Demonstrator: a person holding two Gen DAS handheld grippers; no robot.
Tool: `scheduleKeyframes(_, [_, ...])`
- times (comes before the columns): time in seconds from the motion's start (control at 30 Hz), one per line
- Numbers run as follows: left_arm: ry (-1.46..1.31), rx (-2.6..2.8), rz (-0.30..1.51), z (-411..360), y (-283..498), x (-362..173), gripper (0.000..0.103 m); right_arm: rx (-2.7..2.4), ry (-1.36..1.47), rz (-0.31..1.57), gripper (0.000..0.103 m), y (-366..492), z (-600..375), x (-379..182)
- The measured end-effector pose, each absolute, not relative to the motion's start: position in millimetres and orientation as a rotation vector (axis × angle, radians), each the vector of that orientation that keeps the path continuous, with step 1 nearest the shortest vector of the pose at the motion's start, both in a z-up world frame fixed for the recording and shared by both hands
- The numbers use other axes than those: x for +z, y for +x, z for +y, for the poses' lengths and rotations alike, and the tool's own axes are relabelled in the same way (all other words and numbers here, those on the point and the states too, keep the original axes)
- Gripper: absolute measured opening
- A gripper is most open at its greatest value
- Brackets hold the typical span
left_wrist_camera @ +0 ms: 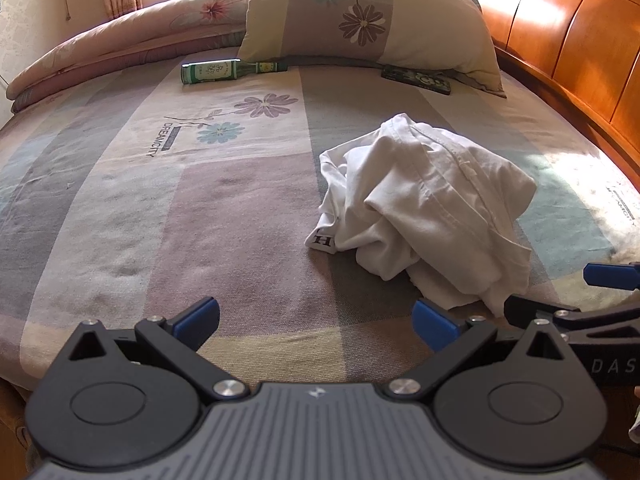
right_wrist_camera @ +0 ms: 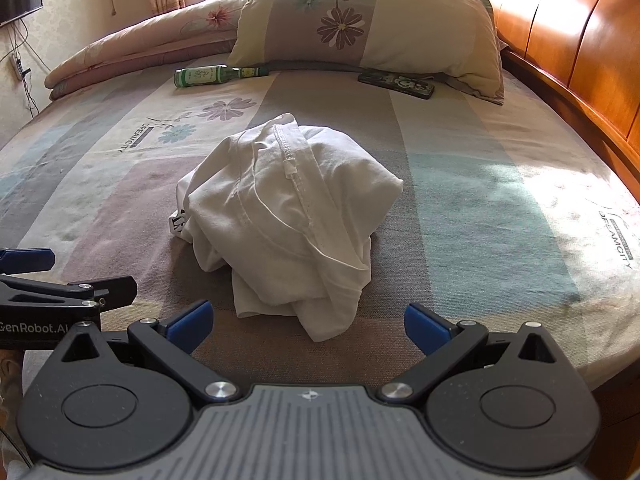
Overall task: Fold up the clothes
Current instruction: 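Approach the crumpled white T-shirt with both tools open, then close the left gripper on the shirt edge while the right gripper grasps the shirt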
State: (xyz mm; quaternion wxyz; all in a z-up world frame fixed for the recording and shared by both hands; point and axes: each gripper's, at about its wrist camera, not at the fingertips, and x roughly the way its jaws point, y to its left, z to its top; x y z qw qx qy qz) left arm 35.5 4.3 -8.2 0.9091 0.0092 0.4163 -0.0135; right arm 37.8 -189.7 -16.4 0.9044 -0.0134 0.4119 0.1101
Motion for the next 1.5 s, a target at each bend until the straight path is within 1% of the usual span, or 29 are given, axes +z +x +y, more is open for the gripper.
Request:
scheduleKeyframes(0.47, [0.112,-0.141,0.889,-26.2,107.1,-24.5,0.102,0.225,0.064,0.88,0.103,76.0,-220.8,-32.9])
scheduleKeyframes(0.67, [0.143,-0.214,0.901,-40.3,130.2,-37.2,0.102,0.264,0.102,0.829,0.103,77.3,-236.5,-36.3])
scheduleKeyframes(0.9, [0.143,-0.322,0.899,-33.4,142.3,-45.3,0.103,0.333,-0.016,0.824,0.103,75.5,-226.6,-41.5])
scheduleKeyframes(1.1, [0.139,-0.444,0.87,-19.9,145.6,-56.5,0.103,0.377,-0.005,0.827,0.103,76.7,-224.7,-41.2])
scheduleKeyframes(1.27, [0.199,-0.457,0.903,-19.3,144.9,-43.5,0.102,0.412,-0.027,0.798,0.103,74.7,-225.9,-32.4])
scheduleKeyframes(1.4, [0.284,-0.458,0.849,-4.1,145.1,-15.9,0.102,0.447,-0.044,0.77,0.103,71.9,-228.5,-25.5])
scheduleKeyframes(1.5, [0.322,-0.417,0.816,13.5,160.9,1.8,0.102,0.458,-0.062,0.761,0.103,71.2,-228.7,-24.3])
